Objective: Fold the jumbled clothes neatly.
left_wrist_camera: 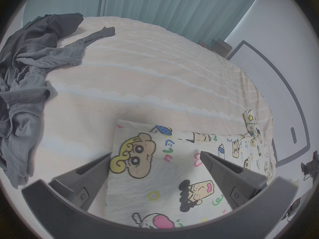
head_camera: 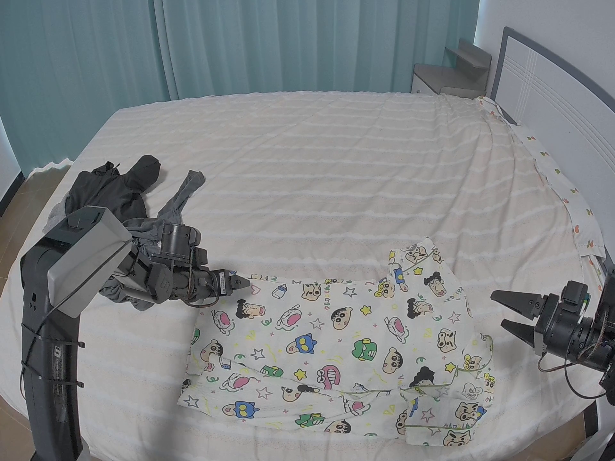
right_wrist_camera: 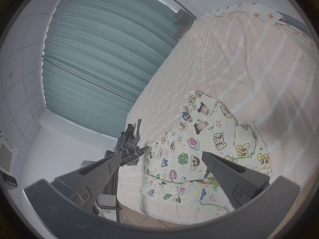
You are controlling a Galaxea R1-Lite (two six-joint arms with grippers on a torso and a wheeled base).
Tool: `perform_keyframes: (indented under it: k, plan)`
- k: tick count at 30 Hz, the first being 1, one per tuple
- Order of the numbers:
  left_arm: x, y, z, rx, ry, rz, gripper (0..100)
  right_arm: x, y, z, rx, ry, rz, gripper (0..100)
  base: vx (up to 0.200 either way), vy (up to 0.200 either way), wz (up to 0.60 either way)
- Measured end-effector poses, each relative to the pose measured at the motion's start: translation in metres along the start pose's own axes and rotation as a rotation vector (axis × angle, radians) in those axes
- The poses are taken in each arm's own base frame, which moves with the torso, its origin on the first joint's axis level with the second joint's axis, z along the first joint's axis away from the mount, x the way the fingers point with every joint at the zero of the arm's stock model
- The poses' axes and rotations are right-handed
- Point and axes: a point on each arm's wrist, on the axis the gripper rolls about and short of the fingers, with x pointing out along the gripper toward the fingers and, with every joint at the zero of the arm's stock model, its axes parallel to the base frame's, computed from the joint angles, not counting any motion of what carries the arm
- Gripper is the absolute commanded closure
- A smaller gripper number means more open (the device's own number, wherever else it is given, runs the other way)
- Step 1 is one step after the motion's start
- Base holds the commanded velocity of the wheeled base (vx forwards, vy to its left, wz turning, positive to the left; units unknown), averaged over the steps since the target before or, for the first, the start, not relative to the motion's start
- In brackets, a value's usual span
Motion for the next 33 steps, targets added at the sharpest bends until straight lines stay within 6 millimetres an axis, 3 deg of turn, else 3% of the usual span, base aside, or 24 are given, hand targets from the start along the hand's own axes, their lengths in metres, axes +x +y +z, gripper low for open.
perform_keyframes:
  k: [1, 8, 14, 26, 29, 33]
  plan:
    - [0.001, -0.002, -0.001, -0.003, 0.002, -0.002, 100, 0.002, -0.002, 0.000, -0.002, 0.004, -0.008, 0, 0.000, 0.000, 0.00]
    - [0.003, -0.009, -0.004, -0.009, 0.010, -0.012, 100, 0.014, -0.022, 0.009, -0.006, -0.003, -0.101, 0, 0.000, 0.000, 0.00]
    - [0.003, -0.008, -0.006, -0.012, 0.016, 0.001, 100, 0.038, -0.035, 0.036, -0.006, -0.050, -0.140, 0, 0.000, 0.000, 0.00]
    - [-0.012, -0.016, -0.005, -0.041, -0.018, 0.048, 100, 0.125, -0.046, 0.117, -0.081, -0.030, -0.242, 0, 0.000, 0.000, 0.00]
    - [-0.016, -0.020, -0.004, -0.041, -0.030, 0.059, 100, 0.155, -0.055, 0.128, -0.118, -0.012, -0.287, 0, 0.000, 0.000, 0.00]
    - [-0.019, -0.027, -0.004, -0.037, -0.042, 0.066, 100, 0.195, -0.074, 0.129, -0.159, 0.066, -0.356, 0, 0.000, 0.000, 0.00]
